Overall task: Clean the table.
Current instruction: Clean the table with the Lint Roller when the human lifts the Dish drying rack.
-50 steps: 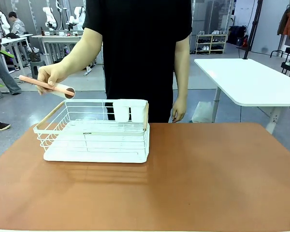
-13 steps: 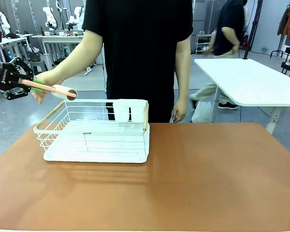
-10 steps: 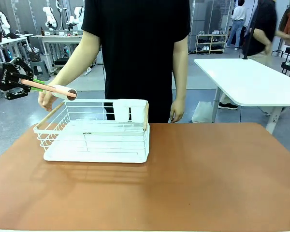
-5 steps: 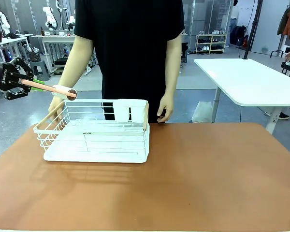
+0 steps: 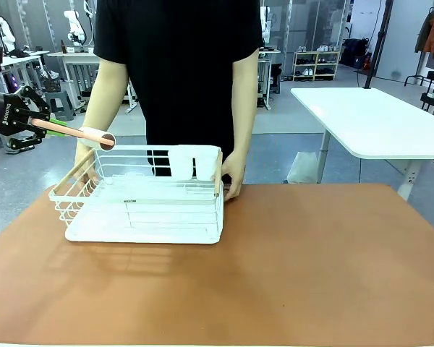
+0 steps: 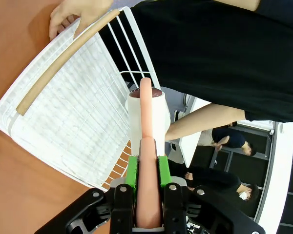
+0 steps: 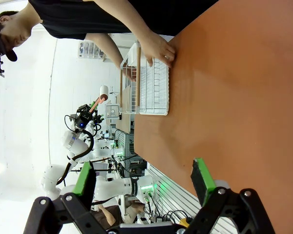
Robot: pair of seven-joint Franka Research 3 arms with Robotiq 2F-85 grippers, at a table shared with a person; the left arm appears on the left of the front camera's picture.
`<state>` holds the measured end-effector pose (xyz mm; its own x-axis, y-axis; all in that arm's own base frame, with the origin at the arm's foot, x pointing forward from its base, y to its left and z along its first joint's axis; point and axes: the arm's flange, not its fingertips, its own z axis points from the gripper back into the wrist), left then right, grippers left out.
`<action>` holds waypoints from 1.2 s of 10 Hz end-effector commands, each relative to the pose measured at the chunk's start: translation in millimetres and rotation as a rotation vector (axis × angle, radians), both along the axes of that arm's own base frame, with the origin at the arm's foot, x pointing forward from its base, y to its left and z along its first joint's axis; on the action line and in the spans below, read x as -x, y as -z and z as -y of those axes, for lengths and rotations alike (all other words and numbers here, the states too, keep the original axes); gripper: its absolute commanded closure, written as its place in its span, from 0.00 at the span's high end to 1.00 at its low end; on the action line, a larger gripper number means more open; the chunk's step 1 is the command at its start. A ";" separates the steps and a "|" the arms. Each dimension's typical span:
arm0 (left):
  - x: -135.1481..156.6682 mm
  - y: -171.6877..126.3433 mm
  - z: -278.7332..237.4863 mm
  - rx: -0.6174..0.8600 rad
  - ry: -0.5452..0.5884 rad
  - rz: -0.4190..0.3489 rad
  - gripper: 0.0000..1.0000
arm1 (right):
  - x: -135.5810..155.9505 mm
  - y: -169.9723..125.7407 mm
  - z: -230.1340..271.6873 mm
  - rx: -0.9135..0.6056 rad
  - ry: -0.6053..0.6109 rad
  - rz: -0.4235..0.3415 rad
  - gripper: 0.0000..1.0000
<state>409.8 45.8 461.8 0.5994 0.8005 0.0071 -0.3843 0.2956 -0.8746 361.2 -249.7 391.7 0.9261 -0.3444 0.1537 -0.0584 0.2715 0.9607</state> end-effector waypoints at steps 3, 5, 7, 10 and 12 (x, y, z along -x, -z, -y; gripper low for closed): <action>-0.1 -0.2 -0.6 0.005 0.000 0.002 0.00 | 1.3 -2.2 -1.4 -0.006 -0.001 0.010 1.00; -0.1 -0.2 -0.6 0.005 0.000 0.002 0.00 | 1.3 -2.2 -1.4 -0.006 -0.001 0.010 1.00; -0.1 -0.2 -0.6 0.005 0.000 0.002 0.00 | 1.3 -2.2 -1.4 -0.006 -0.001 0.010 1.00; -0.1 -0.2 -0.6 0.005 0.000 0.002 0.00 | 1.3 -2.2 -1.4 -0.006 -0.001 0.010 1.00; -0.1 -0.2 -0.6 0.005 0.000 0.002 0.00 | 1.3 -2.2 -1.4 -0.006 -0.001 0.010 1.00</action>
